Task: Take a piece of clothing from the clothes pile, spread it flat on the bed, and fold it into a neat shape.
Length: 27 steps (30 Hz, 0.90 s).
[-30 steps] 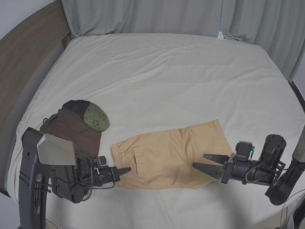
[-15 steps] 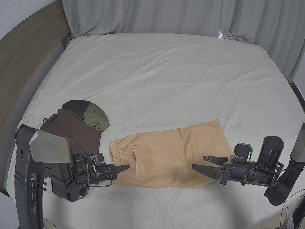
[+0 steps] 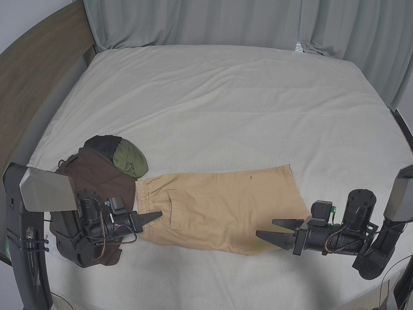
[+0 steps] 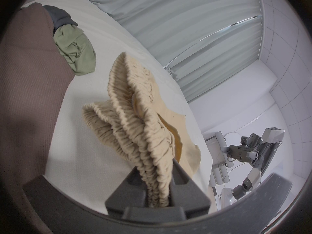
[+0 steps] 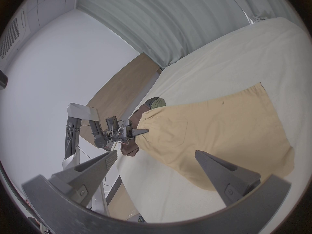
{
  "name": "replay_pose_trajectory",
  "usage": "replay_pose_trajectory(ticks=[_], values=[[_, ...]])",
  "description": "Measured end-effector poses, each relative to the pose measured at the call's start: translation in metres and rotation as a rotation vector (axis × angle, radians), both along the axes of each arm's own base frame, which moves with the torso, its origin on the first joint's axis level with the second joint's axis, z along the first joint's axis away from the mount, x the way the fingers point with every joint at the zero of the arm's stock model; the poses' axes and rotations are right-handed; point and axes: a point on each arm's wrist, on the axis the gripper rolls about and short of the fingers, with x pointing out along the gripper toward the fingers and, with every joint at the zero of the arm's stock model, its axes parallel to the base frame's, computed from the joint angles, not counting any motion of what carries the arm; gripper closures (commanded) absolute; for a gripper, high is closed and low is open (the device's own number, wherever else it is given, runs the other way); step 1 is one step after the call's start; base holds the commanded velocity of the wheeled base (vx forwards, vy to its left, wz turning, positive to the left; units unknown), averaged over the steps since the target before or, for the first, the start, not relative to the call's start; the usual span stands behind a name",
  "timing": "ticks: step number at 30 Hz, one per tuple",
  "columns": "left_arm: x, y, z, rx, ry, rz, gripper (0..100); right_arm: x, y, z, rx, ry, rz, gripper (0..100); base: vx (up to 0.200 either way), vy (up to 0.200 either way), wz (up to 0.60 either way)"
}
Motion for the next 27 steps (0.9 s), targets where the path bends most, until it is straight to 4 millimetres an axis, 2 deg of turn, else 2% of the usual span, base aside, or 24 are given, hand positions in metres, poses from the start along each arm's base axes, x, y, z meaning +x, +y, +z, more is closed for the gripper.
replay_pose_trajectory(ticks=[17, 27], values=[[-0.019, 0.038, 0.029, -0.045, -0.019, 0.001, 100, -0.003, 0.002, -0.007, -0.017, 0.025, 0.014, 0, 0.000, 0.000, 0.00], [-0.029, 0.053, 0.036, -0.062, -0.018, -0.005, 100, -0.004, 0.004, -0.008, -0.020, 0.029, 0.021, 0, 0.000, 0.000, 0.00]])
